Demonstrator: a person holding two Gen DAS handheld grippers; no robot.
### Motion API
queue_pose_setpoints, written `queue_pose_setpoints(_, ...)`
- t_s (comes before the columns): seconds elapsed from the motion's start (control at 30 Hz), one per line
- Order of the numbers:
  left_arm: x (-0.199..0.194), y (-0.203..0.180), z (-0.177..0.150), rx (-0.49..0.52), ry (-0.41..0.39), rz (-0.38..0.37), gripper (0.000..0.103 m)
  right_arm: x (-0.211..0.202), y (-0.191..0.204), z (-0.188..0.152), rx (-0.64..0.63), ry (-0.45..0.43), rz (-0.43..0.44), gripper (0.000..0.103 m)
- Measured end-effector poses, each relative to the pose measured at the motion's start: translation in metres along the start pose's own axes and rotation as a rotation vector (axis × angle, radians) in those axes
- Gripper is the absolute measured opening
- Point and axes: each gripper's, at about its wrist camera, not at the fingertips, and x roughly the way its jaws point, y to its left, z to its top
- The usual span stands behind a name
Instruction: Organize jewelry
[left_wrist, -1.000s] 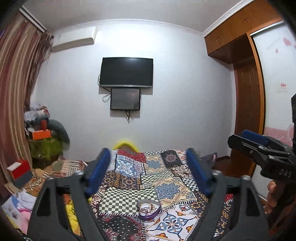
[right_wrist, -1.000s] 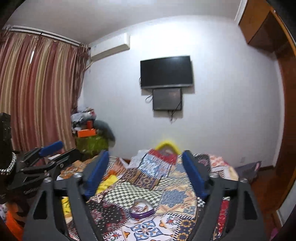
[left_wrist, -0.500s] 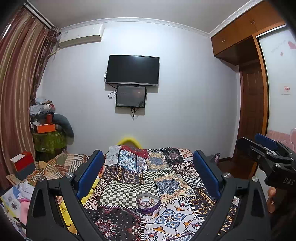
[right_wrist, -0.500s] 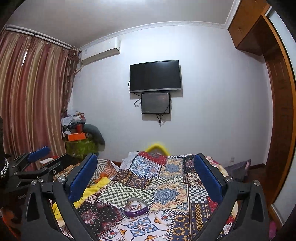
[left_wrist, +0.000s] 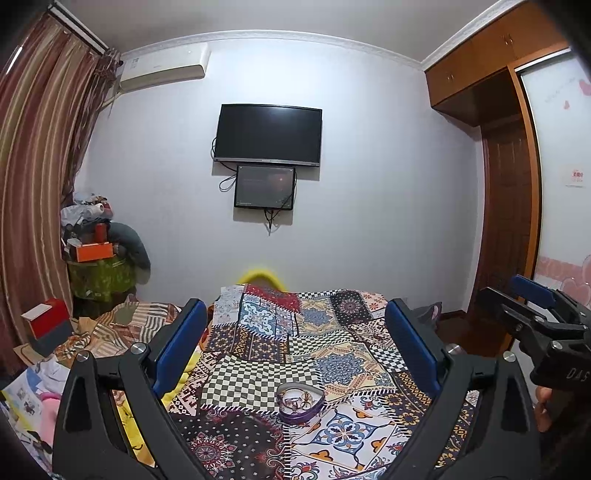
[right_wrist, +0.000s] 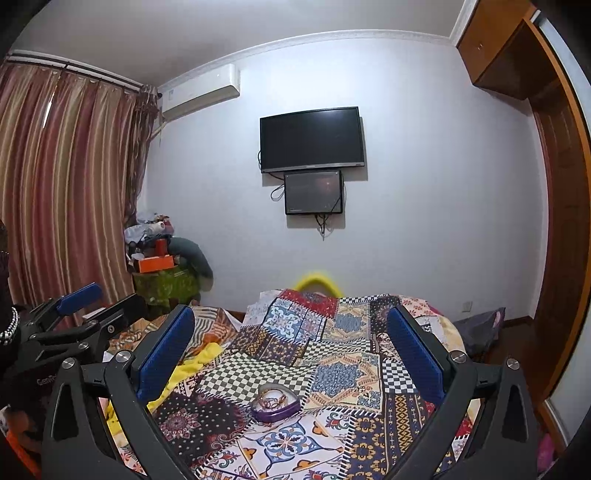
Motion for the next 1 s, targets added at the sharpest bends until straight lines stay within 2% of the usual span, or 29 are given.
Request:
queue_pose_setpoints(0.47, 0.0044, 0.0010, -0.0021, -0.018, 0.013, -0.003, 0.097, -0.0001, -0.0004, 0.0002, 0.004, 0.015, 0.006, 0.103)
queue_pose_setpoints(1.0, 0.0050, -0.0028, -0.0033, 0.006, 0.020, -0.029, 0.097, 0.0021, -0.0065, 0.0002, 0.024, 0.027, 0.005, 0.103)
